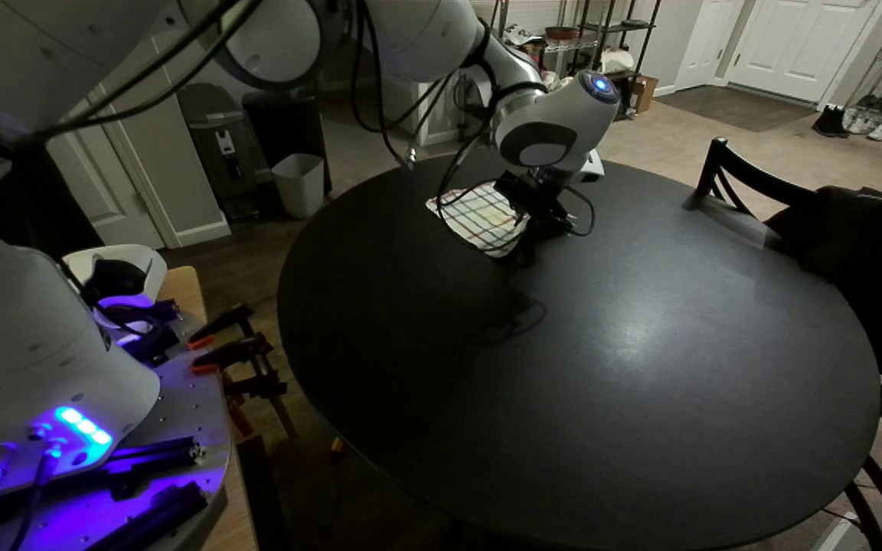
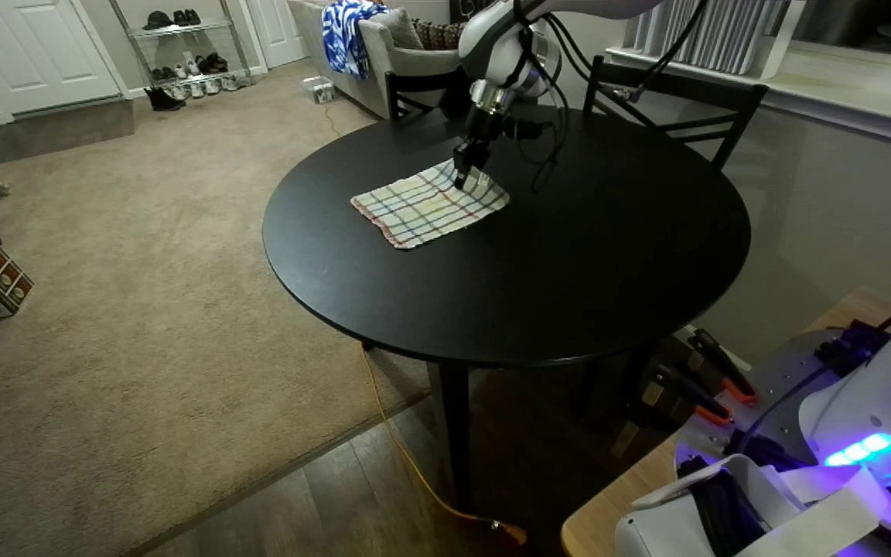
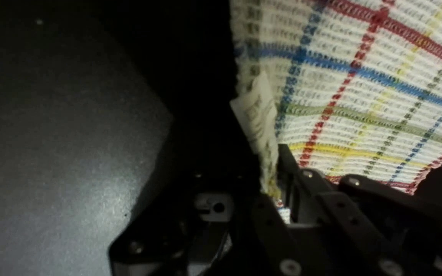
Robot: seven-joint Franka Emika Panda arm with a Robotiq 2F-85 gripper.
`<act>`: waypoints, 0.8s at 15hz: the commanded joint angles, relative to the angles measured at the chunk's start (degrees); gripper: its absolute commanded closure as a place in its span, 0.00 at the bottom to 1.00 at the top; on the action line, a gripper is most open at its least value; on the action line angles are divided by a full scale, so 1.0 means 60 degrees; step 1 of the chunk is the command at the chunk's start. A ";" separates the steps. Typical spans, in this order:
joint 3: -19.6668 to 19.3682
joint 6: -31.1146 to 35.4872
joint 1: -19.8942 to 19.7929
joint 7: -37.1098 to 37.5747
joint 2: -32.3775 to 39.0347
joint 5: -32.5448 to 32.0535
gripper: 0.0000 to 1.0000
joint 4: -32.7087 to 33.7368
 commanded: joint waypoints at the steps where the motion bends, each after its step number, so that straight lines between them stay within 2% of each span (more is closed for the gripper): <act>1: -0.0205 0.0690 0.0357 0.0637 -0.0943 -0.0737 0.98 -0.0962; 8: -0.0415 0.0607 0.0890 0.1588 -0.1213 -0.1885 0.98 -0.1082; 12: -0.0747 0.0535 0.1376 0.2323 -0.1098 -0.2757 0.98 -0.1030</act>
